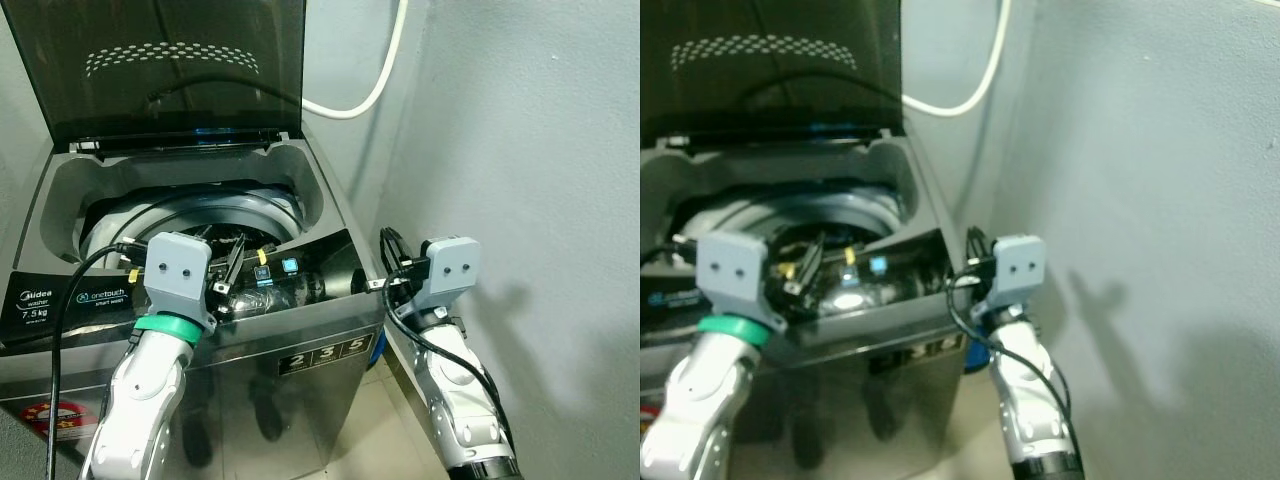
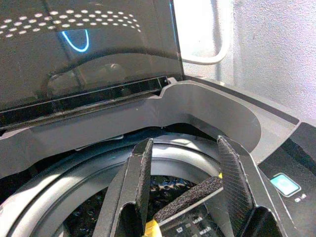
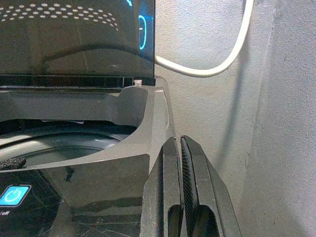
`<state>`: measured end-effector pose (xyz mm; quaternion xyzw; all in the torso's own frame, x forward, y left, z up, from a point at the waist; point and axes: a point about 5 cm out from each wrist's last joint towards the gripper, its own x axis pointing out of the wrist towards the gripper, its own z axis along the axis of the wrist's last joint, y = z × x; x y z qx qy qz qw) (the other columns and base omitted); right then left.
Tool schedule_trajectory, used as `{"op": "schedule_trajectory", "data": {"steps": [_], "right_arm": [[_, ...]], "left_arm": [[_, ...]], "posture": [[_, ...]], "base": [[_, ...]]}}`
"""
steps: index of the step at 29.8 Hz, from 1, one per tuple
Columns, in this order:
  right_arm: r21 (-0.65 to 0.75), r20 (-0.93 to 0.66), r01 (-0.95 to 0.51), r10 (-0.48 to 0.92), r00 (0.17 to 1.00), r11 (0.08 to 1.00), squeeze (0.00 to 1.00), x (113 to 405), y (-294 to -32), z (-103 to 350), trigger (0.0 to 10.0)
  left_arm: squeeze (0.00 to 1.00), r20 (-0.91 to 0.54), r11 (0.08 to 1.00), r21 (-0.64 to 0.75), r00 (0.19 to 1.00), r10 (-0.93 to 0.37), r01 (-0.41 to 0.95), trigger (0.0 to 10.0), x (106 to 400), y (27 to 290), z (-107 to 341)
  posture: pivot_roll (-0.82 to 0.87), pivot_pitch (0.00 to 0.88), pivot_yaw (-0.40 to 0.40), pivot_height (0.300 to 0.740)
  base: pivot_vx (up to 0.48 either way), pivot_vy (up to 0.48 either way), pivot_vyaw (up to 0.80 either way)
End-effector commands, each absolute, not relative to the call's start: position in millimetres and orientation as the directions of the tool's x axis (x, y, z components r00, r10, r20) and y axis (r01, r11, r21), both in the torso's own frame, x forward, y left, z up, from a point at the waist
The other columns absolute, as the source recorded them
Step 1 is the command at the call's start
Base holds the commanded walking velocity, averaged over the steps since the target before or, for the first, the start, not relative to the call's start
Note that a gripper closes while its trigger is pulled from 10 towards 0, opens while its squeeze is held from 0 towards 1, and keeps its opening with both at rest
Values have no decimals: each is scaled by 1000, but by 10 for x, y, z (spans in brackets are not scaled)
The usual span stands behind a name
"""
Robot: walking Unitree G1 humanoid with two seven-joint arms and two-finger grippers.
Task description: Clothes washing
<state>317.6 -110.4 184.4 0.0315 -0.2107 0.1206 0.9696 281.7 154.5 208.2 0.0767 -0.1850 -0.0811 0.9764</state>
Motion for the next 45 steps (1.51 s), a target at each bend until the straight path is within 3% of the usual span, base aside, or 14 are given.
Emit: {"op": "schedule_trajectory", "data": {"steps": [1,45], "right_arm": [[4,398,-249,227,889,968,0,3183,-1099,1807,10000],[3,393,-249,228,891,969,0,3182,-1090,1793,10000]], "left_arm": [[0,338,976,183,924,-178,121,10000,2820,1551,2058],[0,340,977,178,924,-176,120,10000,2823,1559,2067]], "posture": [[77,15,-27,740],[80,21,-24,740]], "base": [[0,0,0],[0,0,0]]}}
